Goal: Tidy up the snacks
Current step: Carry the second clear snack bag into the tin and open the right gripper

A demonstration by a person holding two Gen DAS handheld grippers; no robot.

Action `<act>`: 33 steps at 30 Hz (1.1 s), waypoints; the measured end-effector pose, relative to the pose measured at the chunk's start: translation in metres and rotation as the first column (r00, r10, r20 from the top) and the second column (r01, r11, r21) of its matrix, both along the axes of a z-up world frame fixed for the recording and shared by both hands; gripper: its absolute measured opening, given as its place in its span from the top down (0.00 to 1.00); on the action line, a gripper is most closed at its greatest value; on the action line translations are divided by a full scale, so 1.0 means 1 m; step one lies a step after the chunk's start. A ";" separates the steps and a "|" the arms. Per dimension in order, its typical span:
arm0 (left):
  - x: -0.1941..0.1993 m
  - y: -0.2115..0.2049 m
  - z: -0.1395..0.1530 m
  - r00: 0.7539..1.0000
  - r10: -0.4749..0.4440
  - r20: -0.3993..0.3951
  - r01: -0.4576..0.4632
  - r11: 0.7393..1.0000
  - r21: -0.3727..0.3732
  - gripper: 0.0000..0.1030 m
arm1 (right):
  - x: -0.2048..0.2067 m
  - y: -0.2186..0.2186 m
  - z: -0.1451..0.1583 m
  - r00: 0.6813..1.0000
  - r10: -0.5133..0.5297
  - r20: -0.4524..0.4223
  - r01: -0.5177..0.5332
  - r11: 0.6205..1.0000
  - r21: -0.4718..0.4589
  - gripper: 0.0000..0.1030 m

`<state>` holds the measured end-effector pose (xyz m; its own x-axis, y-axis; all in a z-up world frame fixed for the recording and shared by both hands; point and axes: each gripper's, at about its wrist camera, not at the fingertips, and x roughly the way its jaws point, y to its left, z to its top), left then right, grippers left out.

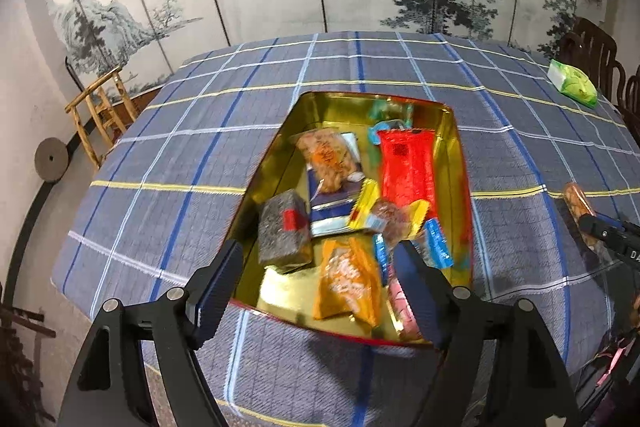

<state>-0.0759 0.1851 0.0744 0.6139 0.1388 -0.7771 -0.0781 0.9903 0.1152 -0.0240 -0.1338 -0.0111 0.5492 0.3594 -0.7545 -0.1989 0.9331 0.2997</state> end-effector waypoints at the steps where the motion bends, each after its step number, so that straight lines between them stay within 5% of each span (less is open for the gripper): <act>1: -0.002 0.003 0.000 1.000 0.006 0.000 -0.006 1.000 0.000 0.26 | -0.001 0.004 0.004 1.000 0.011 0.004 -0.011 1.000 0.007 0.64; 16: -0.019 0.036 -0.001 0.997 0.079 -0.001 -0.079 0.997 -0.007 0.23 | 0.005 0.091 0.052 0.981 0.182 0.062 -0.187 0.978 0.088 0.64; 33: -0.020 0.041 0.004 0.998 0.062 0.025 -0.061 0.998 -0.013 0.18 | 0.047 0.177 0.048 0.961 0.275 0.031 -0.277 0.957 0.092 0.64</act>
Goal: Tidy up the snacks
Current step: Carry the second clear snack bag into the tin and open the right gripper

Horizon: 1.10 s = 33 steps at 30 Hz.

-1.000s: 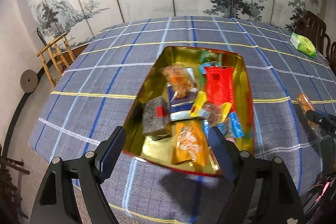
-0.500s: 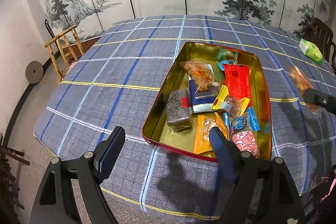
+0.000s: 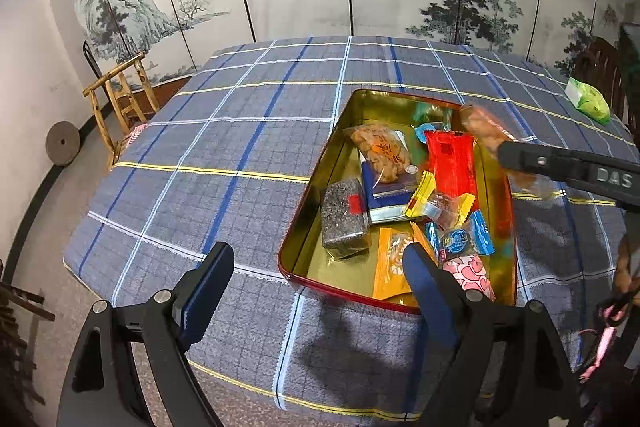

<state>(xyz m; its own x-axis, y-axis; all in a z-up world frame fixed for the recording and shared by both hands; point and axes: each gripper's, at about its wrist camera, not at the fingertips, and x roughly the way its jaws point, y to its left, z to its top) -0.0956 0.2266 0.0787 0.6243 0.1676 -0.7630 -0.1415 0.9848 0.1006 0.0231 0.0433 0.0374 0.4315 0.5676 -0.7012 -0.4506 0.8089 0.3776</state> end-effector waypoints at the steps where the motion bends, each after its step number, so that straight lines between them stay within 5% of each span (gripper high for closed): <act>1: 0.000 0.001 0.000 1.000 0.000 0.002 0.000 1.000 -0.002 0.18 | 0.003 0.002 -0.003 1.000 -0.004 -0.009 0.004 1.000 0.002 0.64; 33: 0.004 0.001 0.002 0.993 -0.009 0.117 0.010 1.000 -0.002 0.11 | 0.040 0.031 -0.028 0.998 -0.037 -0.058 0.035 0.999 -0.037 0.63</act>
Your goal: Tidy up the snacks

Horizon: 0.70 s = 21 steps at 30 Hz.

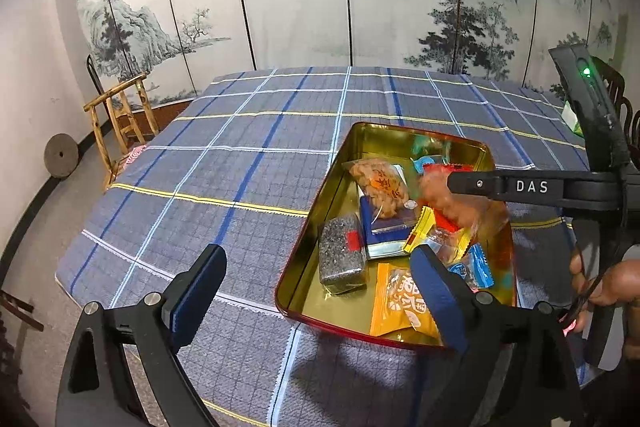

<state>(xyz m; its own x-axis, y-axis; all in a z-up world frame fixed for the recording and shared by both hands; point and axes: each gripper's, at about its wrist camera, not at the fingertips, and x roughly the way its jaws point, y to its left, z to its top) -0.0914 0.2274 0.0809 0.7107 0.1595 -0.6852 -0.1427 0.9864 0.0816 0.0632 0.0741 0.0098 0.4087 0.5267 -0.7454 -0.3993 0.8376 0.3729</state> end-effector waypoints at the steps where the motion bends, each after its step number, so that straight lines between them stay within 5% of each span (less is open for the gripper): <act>1: 0.000 0.000 0.000 1.000 0.000 -0.001 0.000 1.000 -0.001 0.11 | -0.001 0.001 0.000 1.000 0.001 0.002 -0.001 1.000 -0.004 0.63; 12: -0.003 -0.003 0.005 1.000 0.002 0.024 -0.002 1.000 -0.001 0.11 | -0.017 0.000 0.010 0.999 0.018 0.042 -0.018 1.000 0.002 0.63; 21: -0.017 -0.003 0.015 0.996 0.036 0.081 -0.036 0.999 -0.008 0.11 | -0.073 0.000 0.037 0.973 0.072 0.218 -0.057 0.995 -0.077 0.50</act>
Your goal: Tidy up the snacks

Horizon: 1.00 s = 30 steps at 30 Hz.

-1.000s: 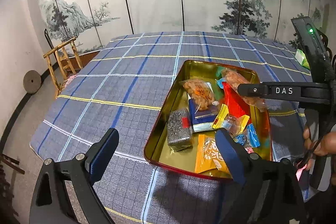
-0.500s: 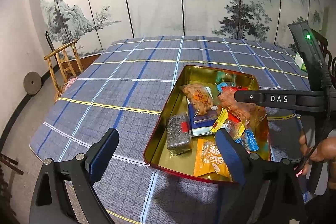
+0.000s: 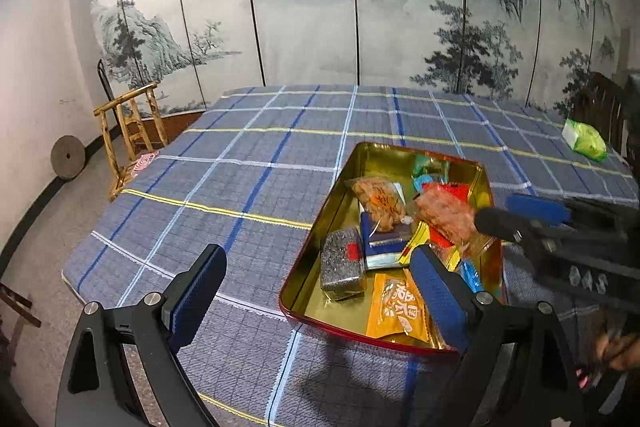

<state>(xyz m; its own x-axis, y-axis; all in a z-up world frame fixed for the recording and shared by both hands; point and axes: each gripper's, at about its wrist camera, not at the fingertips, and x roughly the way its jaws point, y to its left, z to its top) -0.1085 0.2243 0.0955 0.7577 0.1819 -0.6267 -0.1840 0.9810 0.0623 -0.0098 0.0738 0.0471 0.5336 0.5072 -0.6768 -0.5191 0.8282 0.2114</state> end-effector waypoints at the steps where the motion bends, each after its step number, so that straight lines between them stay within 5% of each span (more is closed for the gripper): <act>1: -0.002 0.000 0.002 1.000 0.003 0.010 -0.003 1.000 -0.002 0.11 | -0.006 0.000 0.003 1.000 -0.001 0.021 0.001 1.000 -0.008 0.46; 8: -0.025 -0.003 0.025 0.991 0.036 0.129 -0.039 0.999 0.017 0.08 | -0.057 -0.009 0.029 0.978 -0.011 0.209 0.018 0.999 -0.032 0.24; 17: -0.069 -0.017 0.074 0.931 0.090 0.355 -0.127 0.988 0.084 0.01 | -0.090 -0.031 0.055 0.955 -0.037 0.296 0.037 0.999 0.004 0.19; 23: -0.083 -0.028 0.097 0.932 0.020 0.362 -0.053 0.995 0.080 0.01 | -0.103 -0.047 0.067 0.946 -0.066 0.316 0.057 0.998 0.036 0.18; 30: -0.089 -0.027 0.108 0.949 -0.006 0.314 0.021 0.999 -0.042 0.01 | -0.118 -0.062 0.075 0.937 -0.080 0.339 0.066 0.996 0.053 0.16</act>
<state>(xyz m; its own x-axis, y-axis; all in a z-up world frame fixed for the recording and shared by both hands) -0.1980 0.1977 0.2040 0.9196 0.1477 -0.3642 -0.1739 0.9839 -0.0402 -0.1281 0.0119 0.1220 0.7655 0.4810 -0.4275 -0.5040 0.8611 0.0665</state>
